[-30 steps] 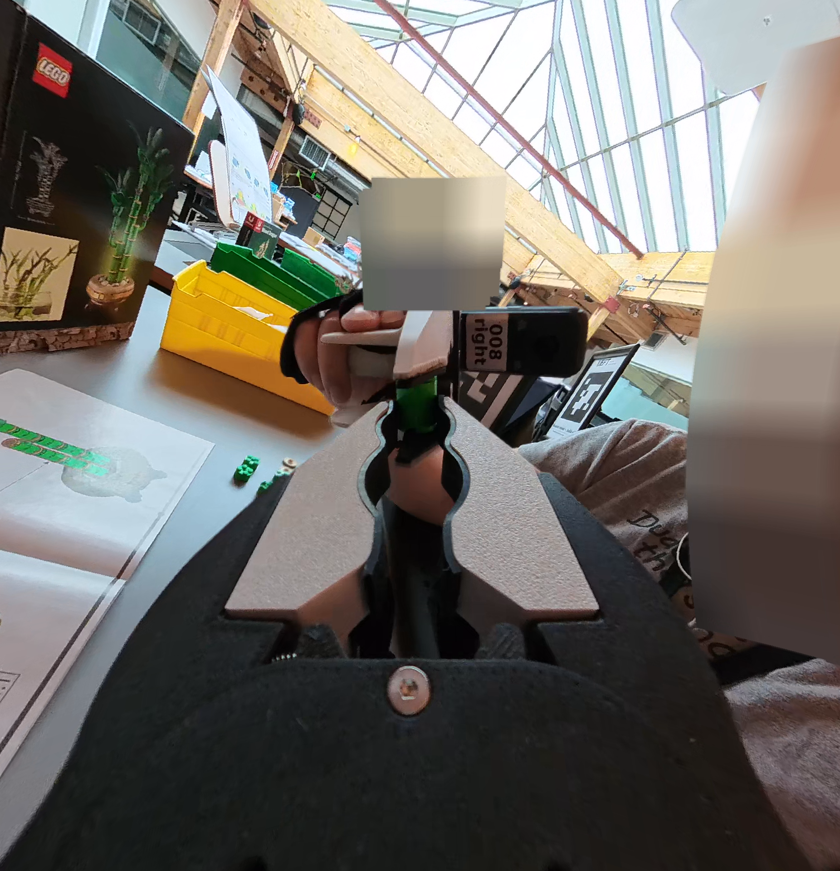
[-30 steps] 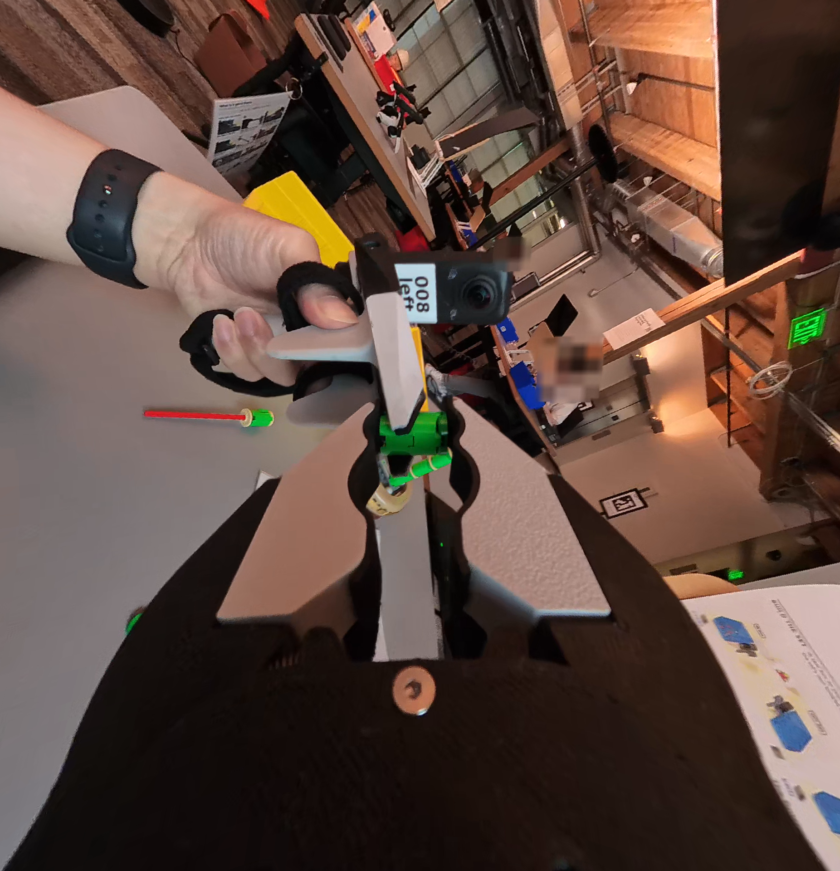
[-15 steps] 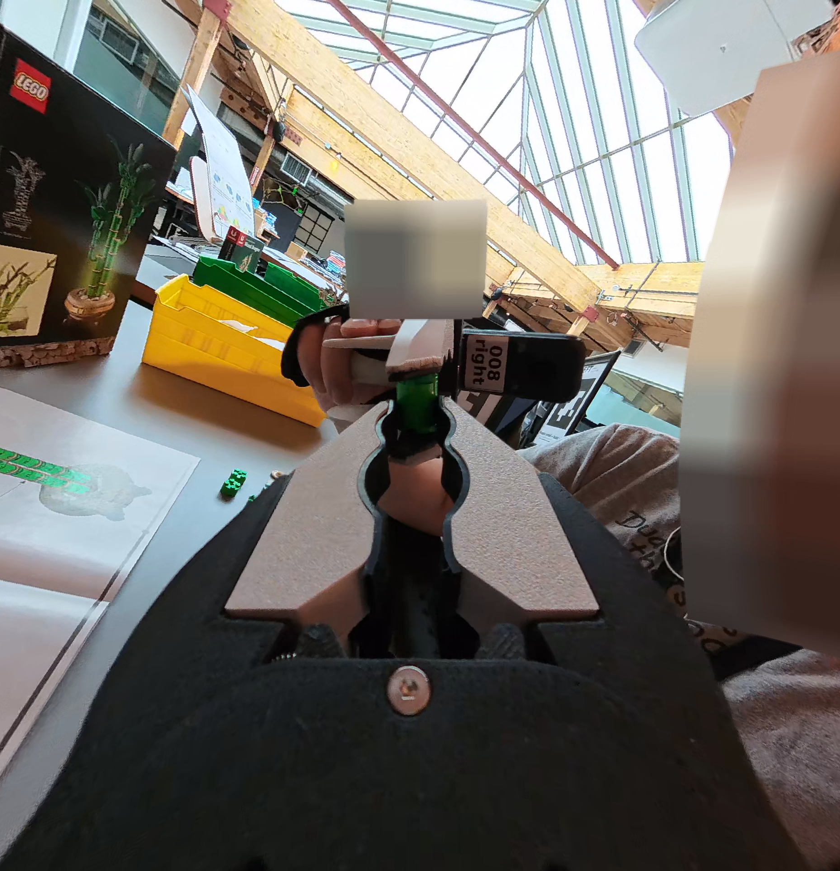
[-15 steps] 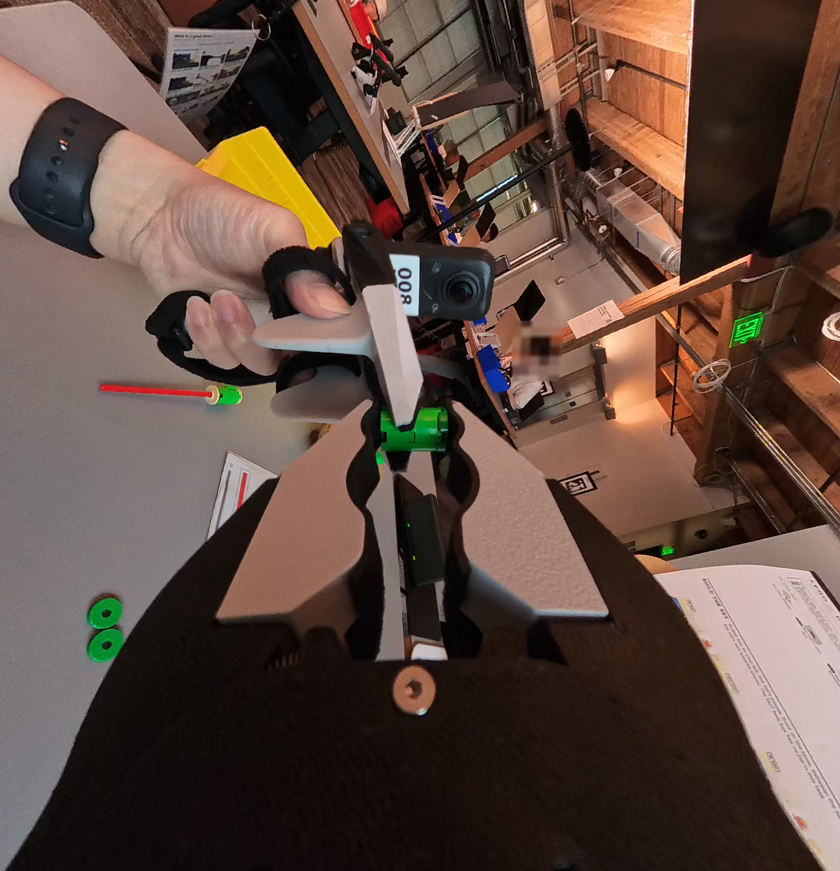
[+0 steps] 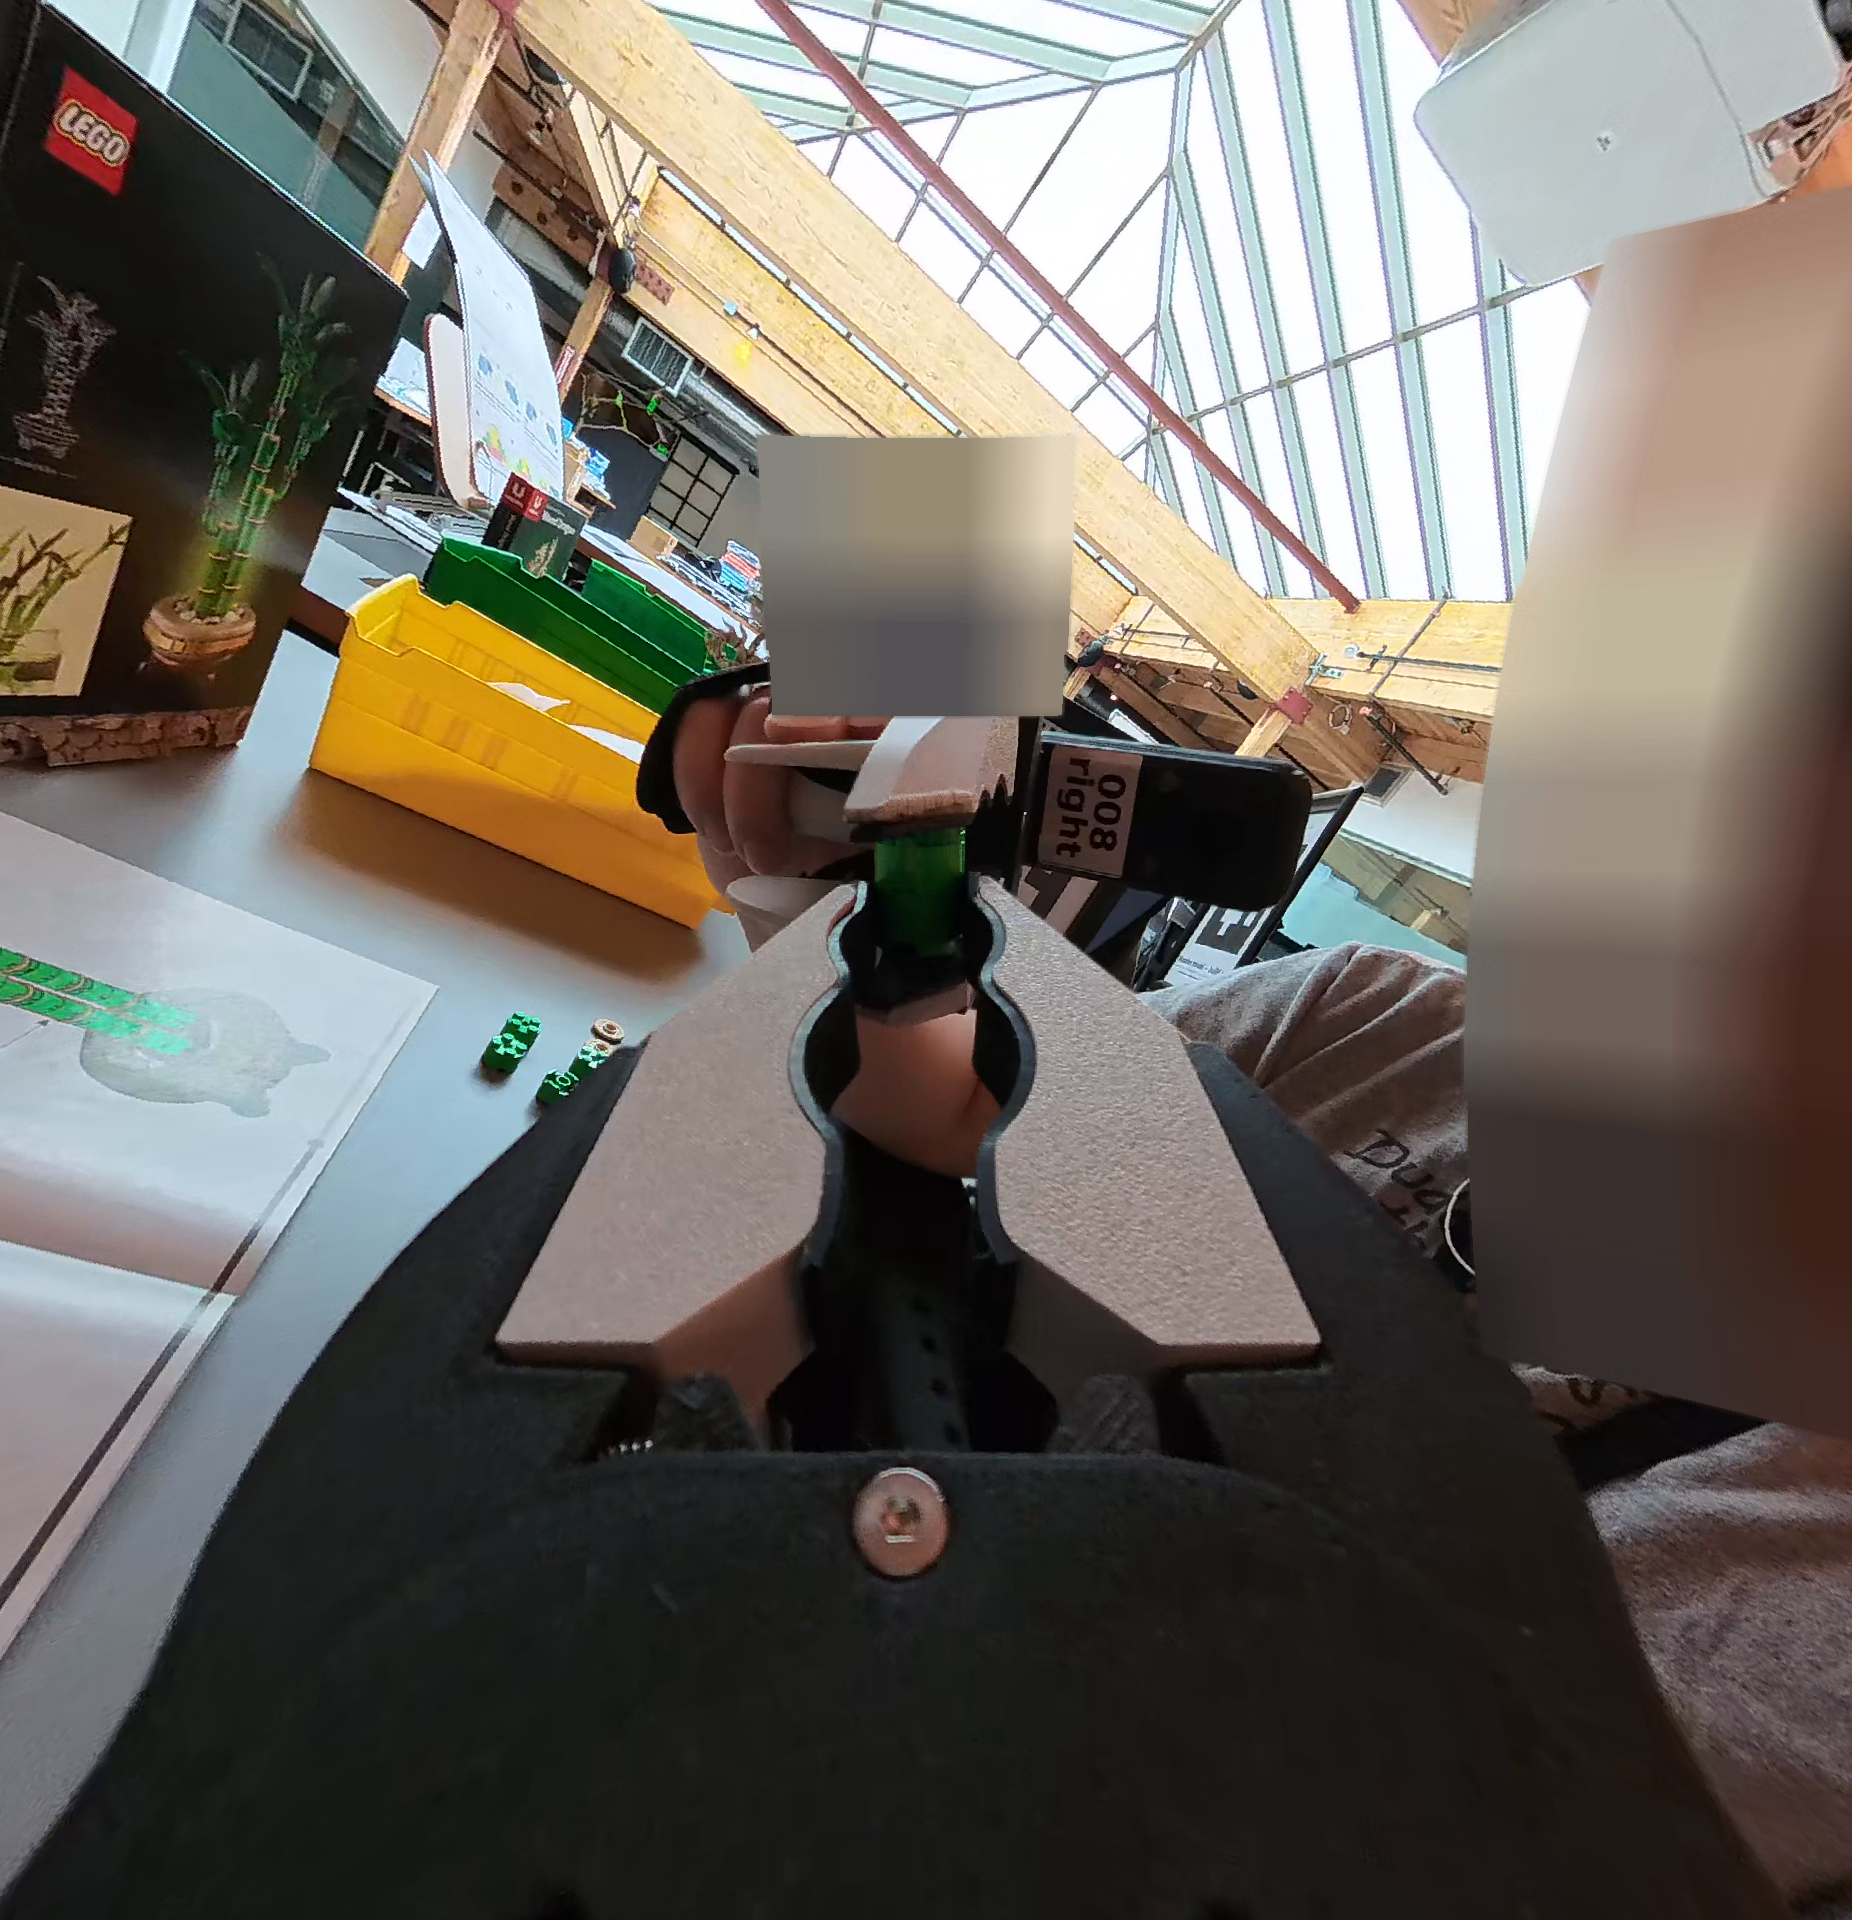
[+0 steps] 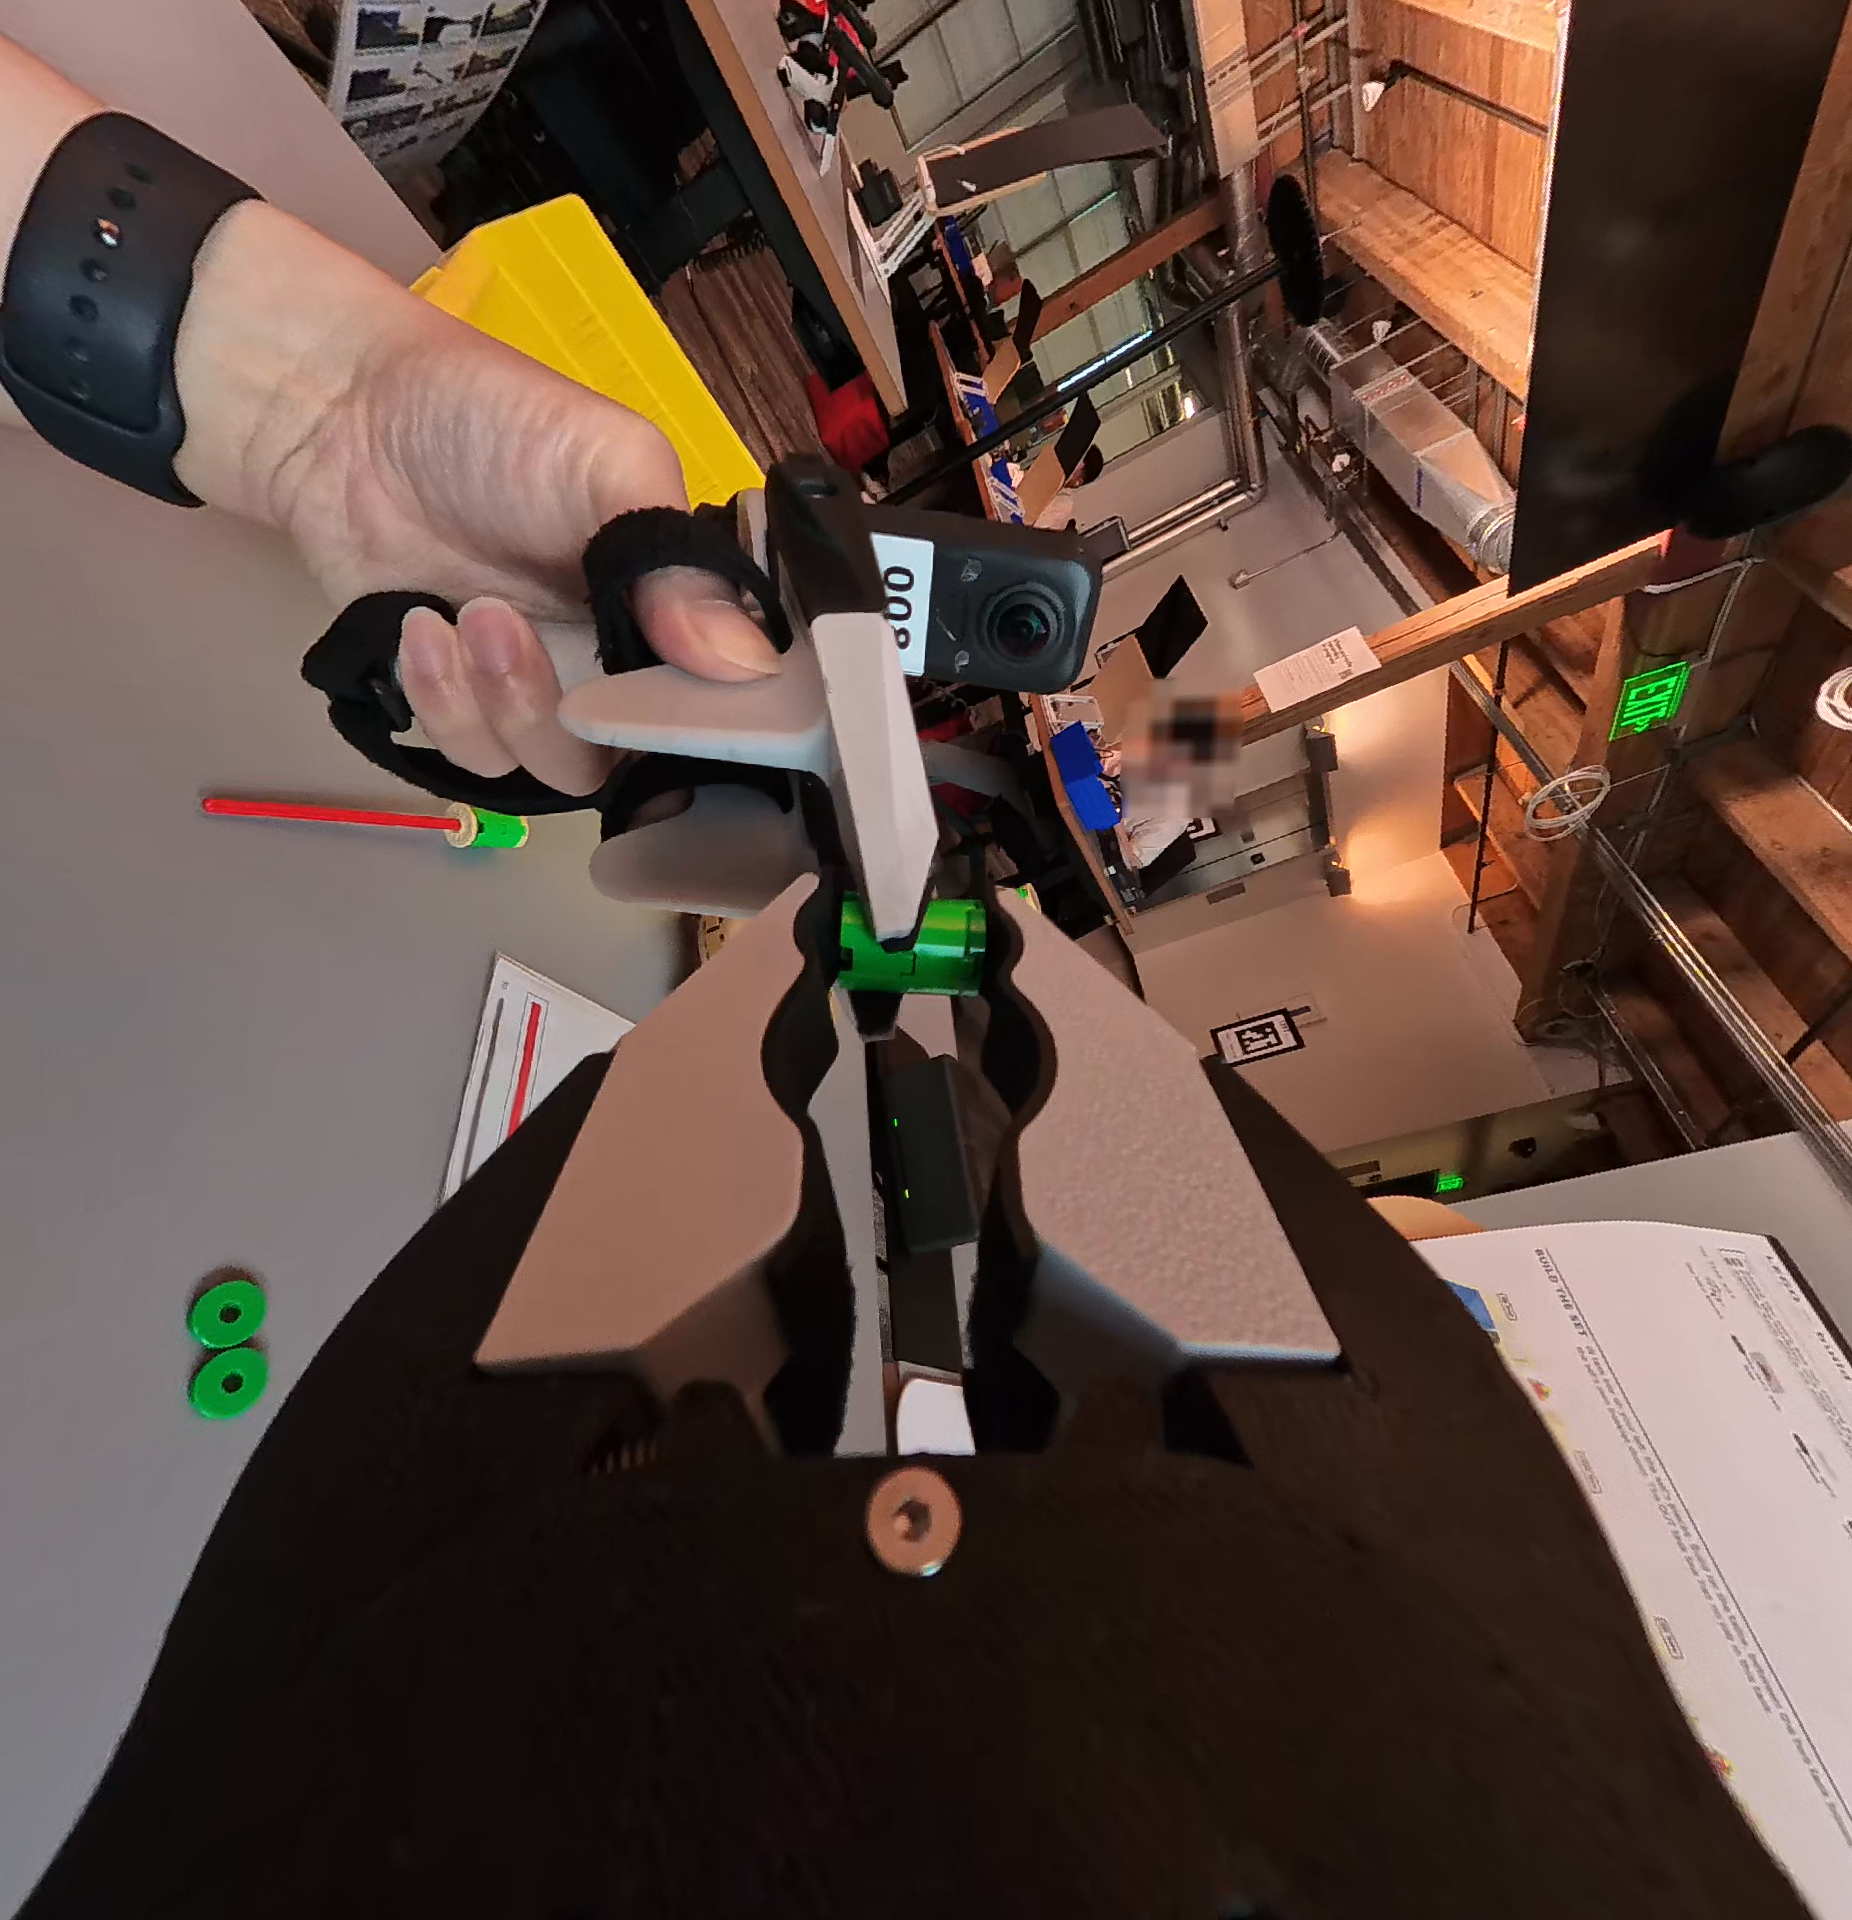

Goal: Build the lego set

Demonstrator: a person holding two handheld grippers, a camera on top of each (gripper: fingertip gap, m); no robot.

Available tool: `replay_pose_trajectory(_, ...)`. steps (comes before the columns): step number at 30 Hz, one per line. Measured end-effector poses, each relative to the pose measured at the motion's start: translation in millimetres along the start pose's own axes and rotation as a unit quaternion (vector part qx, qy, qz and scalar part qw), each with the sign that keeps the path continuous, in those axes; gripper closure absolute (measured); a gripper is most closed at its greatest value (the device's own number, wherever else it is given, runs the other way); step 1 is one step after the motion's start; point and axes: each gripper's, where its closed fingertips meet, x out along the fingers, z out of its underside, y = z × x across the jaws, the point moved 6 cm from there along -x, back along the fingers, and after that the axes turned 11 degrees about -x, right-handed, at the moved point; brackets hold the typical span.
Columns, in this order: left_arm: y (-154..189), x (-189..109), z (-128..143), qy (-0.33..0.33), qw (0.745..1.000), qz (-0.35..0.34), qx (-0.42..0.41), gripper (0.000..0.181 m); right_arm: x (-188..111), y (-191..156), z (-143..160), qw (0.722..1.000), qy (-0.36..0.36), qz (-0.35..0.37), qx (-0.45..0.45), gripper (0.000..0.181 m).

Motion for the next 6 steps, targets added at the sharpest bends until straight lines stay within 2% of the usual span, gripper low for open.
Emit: replay_pose_trajectory(6, 7.1, -1.9, -2.8, 0.01, 1.0, 0.015, 0.022, 0.167, 1.5, 5.0, -6.6, 0.999, 0.022, 0.037, -0.009, 0.157)
